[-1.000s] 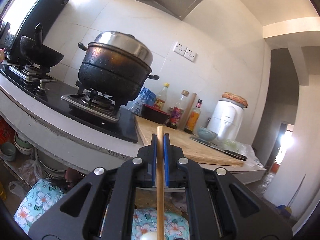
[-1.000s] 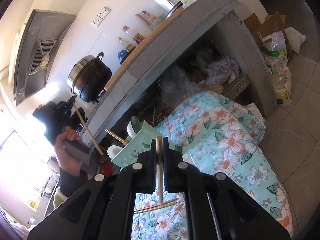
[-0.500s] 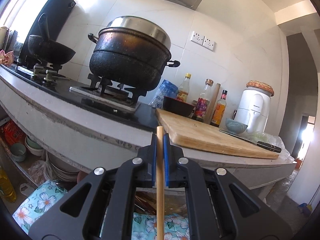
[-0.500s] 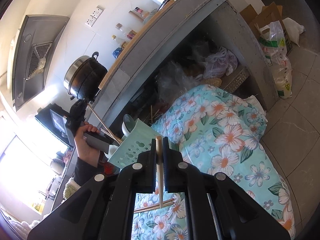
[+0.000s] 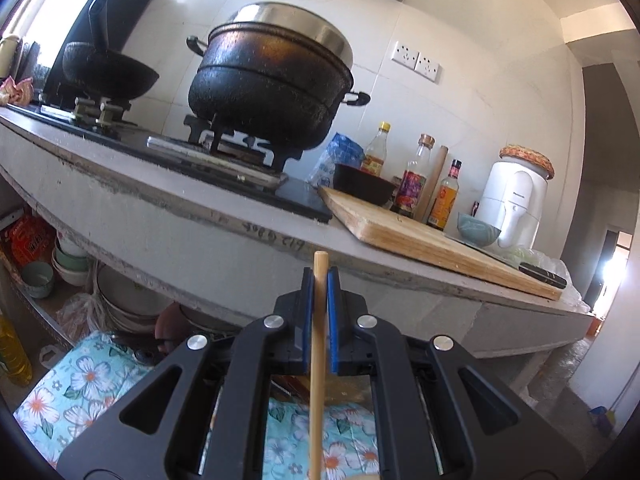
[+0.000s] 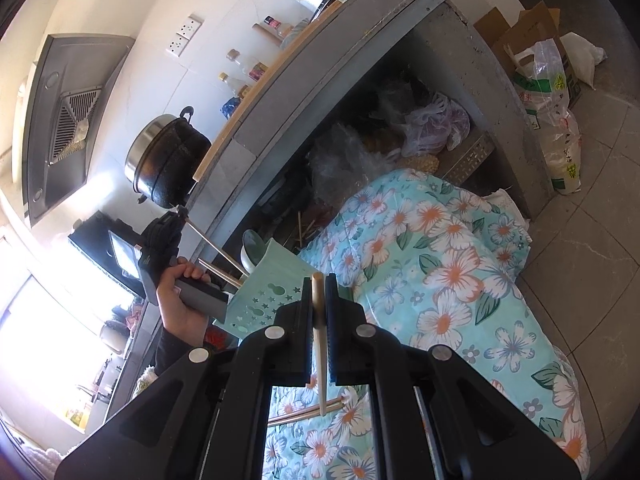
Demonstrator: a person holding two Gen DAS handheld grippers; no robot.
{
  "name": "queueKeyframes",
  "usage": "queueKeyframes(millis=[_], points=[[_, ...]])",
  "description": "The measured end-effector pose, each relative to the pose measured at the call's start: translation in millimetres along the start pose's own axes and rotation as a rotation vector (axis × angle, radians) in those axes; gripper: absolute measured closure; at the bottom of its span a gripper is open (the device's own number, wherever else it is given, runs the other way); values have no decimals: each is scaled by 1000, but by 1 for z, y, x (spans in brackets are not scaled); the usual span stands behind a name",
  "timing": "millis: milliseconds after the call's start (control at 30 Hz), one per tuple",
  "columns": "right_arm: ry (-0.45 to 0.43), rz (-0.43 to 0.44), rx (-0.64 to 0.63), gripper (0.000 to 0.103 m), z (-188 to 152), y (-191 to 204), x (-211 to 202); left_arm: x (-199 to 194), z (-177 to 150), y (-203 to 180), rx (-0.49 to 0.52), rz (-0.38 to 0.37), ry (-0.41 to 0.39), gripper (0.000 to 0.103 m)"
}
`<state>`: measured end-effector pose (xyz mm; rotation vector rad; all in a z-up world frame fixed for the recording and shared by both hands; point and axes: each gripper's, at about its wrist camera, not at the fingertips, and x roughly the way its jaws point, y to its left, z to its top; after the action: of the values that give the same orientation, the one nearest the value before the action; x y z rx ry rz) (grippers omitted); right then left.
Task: Organize utensils
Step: 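Carry the chopstick over the green holder and drop it in with the left gripper, then insert the chopstick into the green holder and open the right gripper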
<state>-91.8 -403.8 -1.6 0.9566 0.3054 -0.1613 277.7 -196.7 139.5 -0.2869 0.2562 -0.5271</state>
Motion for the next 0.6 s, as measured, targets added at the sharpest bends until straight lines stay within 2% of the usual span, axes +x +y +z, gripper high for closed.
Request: queueKeyframes(millis=[67, 133, 200, 233, 400, 467, 600], points=[[0, -3, -2, 97, 0, 1, -1, -5, -1, 2, -4, -24, 30, 96], [1, -6, -9, 97, 0, 4, -1, -14, -2, 3, -2, -61, 69, 88], [1, -7, -19, 97, -1, 8, -3, -25, -5, 5, -6, -100, 101, 73], [1, -8, -25, 97, -1, 10, -4, -31, -6, 5, -5, -116, 111, 71], [-21, -8, -75, 97, -1, 27, -14, -83, -16, 12, 26, -193, 123, 55], [-41, 2, -108, 97, 1, 39, -20, -104, -22, 16, 40, -216, 142, 51], [-96, 37, -202, 97, 12, 72, -30, -144, -36, 27, 77, -221, 188, 41]])
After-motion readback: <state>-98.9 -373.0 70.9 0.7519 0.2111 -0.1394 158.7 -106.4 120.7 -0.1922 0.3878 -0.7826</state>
